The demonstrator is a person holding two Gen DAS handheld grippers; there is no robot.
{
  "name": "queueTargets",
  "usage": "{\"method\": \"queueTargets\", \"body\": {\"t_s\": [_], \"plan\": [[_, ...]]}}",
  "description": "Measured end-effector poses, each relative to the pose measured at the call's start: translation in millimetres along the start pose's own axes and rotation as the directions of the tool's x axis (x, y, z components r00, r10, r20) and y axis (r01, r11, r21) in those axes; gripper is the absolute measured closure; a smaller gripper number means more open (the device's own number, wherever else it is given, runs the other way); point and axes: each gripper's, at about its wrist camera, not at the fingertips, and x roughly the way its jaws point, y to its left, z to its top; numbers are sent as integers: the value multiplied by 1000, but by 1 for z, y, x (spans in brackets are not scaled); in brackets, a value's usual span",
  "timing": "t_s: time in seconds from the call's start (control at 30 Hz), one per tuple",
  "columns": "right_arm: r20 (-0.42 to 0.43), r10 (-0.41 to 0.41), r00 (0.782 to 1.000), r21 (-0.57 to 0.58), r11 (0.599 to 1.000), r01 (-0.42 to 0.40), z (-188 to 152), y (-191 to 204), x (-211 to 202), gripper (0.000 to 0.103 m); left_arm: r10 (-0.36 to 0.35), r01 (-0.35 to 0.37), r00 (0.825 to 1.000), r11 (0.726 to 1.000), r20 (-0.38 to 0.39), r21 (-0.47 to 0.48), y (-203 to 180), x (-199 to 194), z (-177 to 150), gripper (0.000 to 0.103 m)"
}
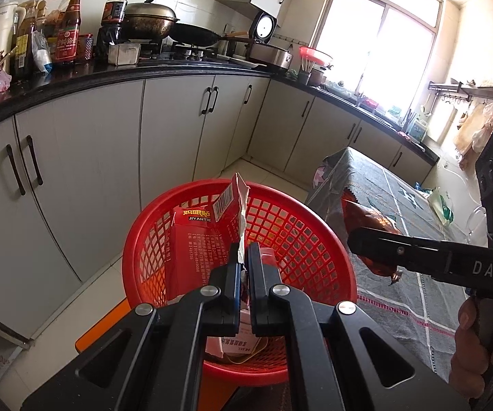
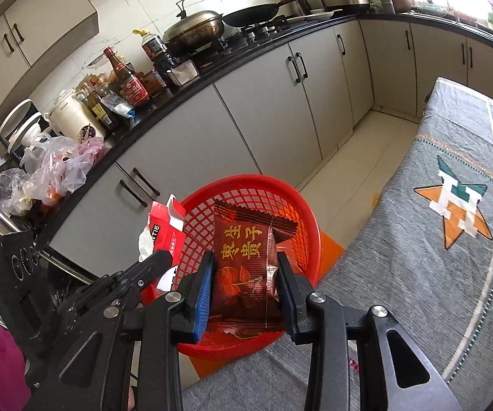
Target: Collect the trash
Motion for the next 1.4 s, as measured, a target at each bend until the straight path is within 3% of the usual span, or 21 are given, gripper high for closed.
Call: {"method": "queueTargets", "body": {"t_s": [0.8, 0.87, 1.0, 1.1, 1.2, 1.4], "plan": [[-38, -12, 999, 0, 1000, 12, 7, 3, 29, 62, -7, 7, 1000, 1000, -10, -12, 12, 10, 0, 100], [-37, -21, 999, 1, 1000, 21, 7, 3, 29, 55, -11, 10, 1000, 1000, -9, -18, 12, 9, 1, 93], [-11, -19, 1000, 11, 1000, 20, 8, 1, 22, 55, -12, 12, 1000, 1000, 5, -22, 12, 5, 3, 74], [28, -27, 999, 11, 1000, 27, 8, 1, 6, 55, -13, 14, 999, 1000, 29, -28, 11, -4, 3, 71], [72, -79, 994, 0, 997, 79, 5, 2, -15, 52, -7, 9, 998, 1000, 54, -28, 9, -16, 3, 67], [159, -227, 961, -40, 971, 236, -20, 8, -62, 37, 79, -80, 986, 997, 144, 1, -10, -56, -11, 34]]}}
